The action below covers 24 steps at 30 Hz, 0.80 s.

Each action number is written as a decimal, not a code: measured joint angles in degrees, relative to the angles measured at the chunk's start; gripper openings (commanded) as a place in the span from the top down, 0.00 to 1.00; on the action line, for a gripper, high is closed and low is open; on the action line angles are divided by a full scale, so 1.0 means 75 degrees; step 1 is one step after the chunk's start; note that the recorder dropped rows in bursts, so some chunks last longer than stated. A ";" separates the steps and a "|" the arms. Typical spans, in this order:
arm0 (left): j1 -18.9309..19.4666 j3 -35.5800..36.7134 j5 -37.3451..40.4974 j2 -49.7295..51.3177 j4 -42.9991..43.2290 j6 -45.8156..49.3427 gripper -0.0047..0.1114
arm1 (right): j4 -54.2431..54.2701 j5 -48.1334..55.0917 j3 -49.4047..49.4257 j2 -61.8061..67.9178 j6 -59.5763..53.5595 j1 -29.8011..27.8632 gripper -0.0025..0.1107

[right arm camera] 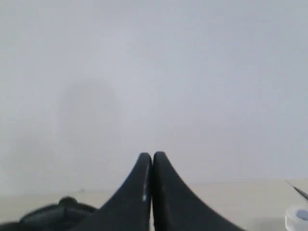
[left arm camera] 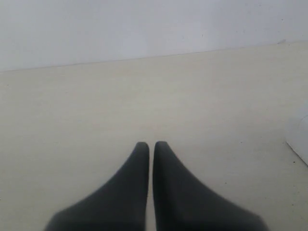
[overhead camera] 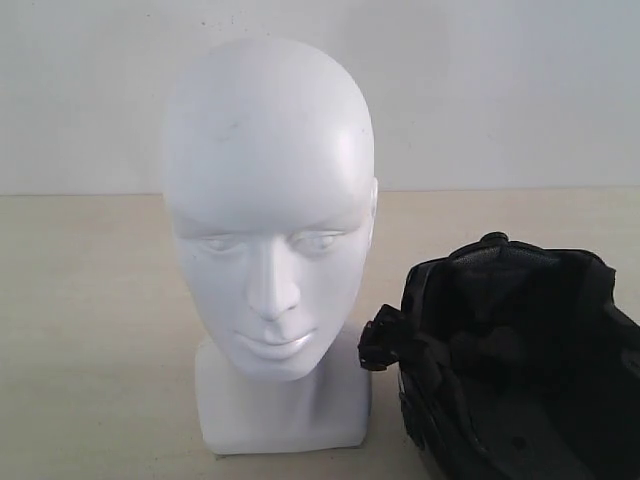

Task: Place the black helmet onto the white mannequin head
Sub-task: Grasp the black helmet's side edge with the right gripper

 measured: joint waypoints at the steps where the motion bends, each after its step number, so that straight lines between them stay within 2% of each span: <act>1: 0.0000 0.0000 0.0000 0.0000 0.0000 0.0000 0.92 | 0.0098 -0.0052 -0.0228 -0.0003 0.0018 0.0000 0.98; 5: 0.0000 0.0000 0.0000 0.0000 0.0000 0.0000 0.92 | 0.0179 0.1053 -0.1849 0.0372 -0.0441 0.0000 0.98; 8: 0.0000 0.0000 0.0000 0.0000 0.0000 0.0000 0.92 | 0.0179 0.1314 -0.2562 0.0787 -0.0467 0.0000 0.98; 18: 0.0000 0.0000 0.0000 0.0000 0.0000 0.0000 0.92 | 0.0244 0.0770 -0.2708 0.0803 -0.0292 0.0000 0.98; 24: 0.0000 0.0000 0.0000 0.0000 0.0000 0.0000 0.92 | 0.0244 0.1659 -0.2724 0.1465 -0.0070 0.0000 0.98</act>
